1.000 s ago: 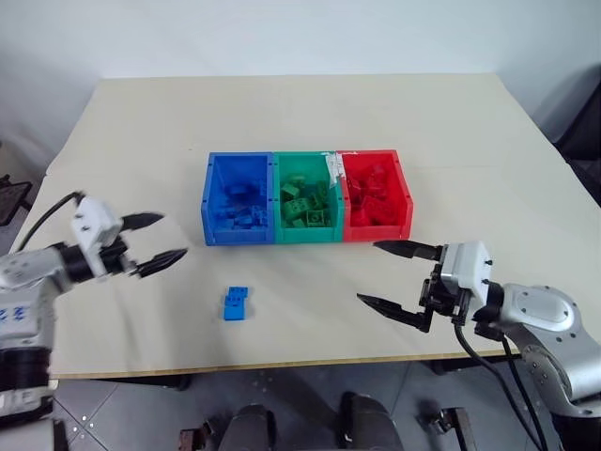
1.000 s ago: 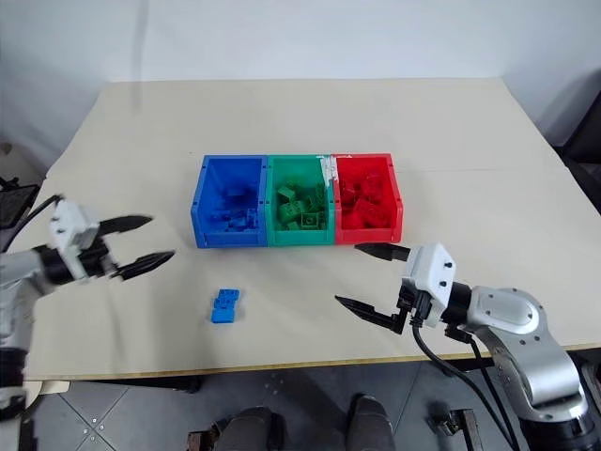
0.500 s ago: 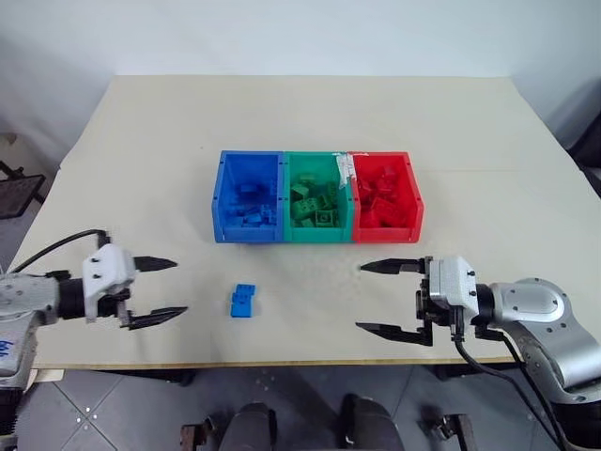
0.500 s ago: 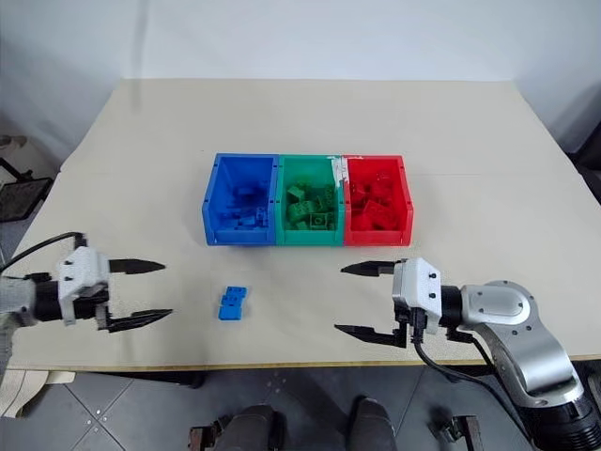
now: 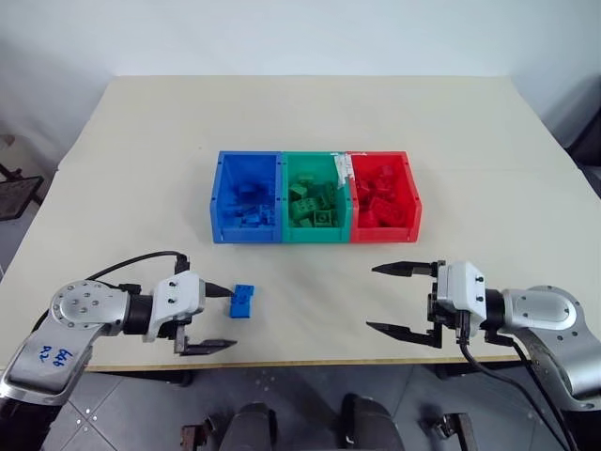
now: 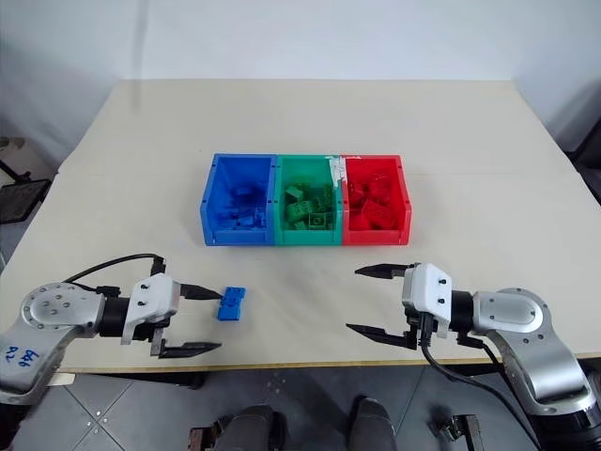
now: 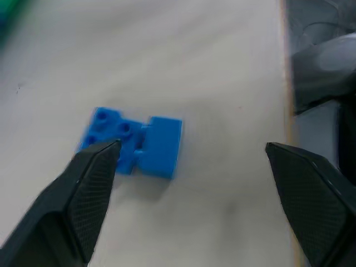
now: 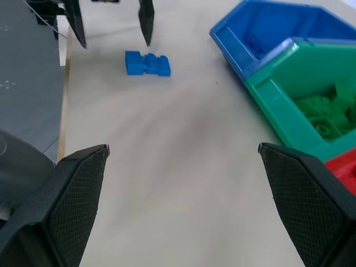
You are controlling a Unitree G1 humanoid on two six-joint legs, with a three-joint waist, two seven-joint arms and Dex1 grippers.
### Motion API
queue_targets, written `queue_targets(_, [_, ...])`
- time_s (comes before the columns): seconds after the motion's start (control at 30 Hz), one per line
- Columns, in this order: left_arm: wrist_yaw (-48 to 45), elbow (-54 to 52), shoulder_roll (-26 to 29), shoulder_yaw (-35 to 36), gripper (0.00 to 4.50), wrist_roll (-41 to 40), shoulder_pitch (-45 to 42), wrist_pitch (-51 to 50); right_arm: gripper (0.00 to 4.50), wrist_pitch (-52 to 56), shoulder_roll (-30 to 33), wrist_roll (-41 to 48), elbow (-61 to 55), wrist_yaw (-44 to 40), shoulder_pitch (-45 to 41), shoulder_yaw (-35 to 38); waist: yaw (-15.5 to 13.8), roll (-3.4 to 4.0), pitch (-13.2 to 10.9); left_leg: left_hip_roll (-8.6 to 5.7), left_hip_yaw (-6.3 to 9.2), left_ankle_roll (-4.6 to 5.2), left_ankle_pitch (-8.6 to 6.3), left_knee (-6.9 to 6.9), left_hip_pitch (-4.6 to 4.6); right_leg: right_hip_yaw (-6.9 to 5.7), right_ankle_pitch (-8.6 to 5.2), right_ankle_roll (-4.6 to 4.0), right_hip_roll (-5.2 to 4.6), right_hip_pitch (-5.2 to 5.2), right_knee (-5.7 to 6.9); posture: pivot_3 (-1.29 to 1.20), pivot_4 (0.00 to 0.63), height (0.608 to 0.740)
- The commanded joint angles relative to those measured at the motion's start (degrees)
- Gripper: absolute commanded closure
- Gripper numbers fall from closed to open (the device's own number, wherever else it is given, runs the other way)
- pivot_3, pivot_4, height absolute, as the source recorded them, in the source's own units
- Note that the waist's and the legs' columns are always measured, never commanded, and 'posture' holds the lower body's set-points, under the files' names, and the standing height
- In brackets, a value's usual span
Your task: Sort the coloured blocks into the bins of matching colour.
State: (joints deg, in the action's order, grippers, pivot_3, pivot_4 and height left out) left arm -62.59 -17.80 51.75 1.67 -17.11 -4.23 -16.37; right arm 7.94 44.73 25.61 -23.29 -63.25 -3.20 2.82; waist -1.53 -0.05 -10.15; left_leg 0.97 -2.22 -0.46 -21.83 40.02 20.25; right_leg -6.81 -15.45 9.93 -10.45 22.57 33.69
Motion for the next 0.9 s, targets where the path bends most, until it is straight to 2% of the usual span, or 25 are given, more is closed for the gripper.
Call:
queue_targets(0.03, [-0.3, 0.7, -0.3, -2.2, 1.22, 1.6, -1.1, 1.1, 0.00, 0.2, 0.1, 1.2, -2.9, 1.1, 1.1, 2.0, 0.1, 0.00, 0.0, 0.00, -0.01, 0.00, 0.00, 0.01, 0.00, 0.01, 0.00, 0.00, 0.00, 0.00, -0.01, 0.00, 0.150, 0.740])
queue_targets(0.2, [-0.6, 2.2, -1.1, -4.6, 2.84, 2.9, -3.1, 2.5, 0.00, 0.4, 0.0, 1.3, -3.9, 2.4, 1.5, 2.2, 0.2, 0.00, 0.0, 0.00, -0.01, 0.00, 0.00, -0.01, -0.01, 0.01, 0.00, -0.01, 0.00, 0.00, 0.01, 0.00, 0.150, 0.740])
queue_targets(0.67, [-1.2, 3.5, -1.7, -6.9, 2.84, 4.2, -5.0, 3.0, 0.00, 0.5, 0.2, 1.3, -4.7, 3.7, 2.3, 1.8, 0.1, 0.00, 0.0, 0.00, -0.02, 0.00, 0.00, -0.01, -0.01, 0.01, 0.00, -0.01, 0.00, 0.00, 0.00, 0.00, 0.150, 0.740])
queue_targets(0.8, [-1.2, 3.6, -1.8, -6.6, 3.60, 4.0, -5.3, 3.6, 0.00, 0.6, 0.5, 1.5, -4.7, 3.4, 2.7, 2.2, 0.1, 0.00, 0.0, 0.00, -0.02, 0.00, 0.00, -0.01, -0.01, 0.00, 0.00, -0.01, 0.00, 0.00, 0.00, 0.00, 0.150, 0.740])
queue_targets(0.9, [-1.3, 2.5, -3.2, -4.8, 3.60, 0.2, -6.0, 1.9, 0.00, 0.9, 0.5, 2.1, -5.2, 3.9, 3.7, 3.5, 0.0, 0.00, 0.0, 0.00, -0.02, 0.00, 0.00, -0.01, -0.01, 0.00, 0.00, -0.01, 0.00, 0.00, -0.01, 0.00, 0.150, 0.740])
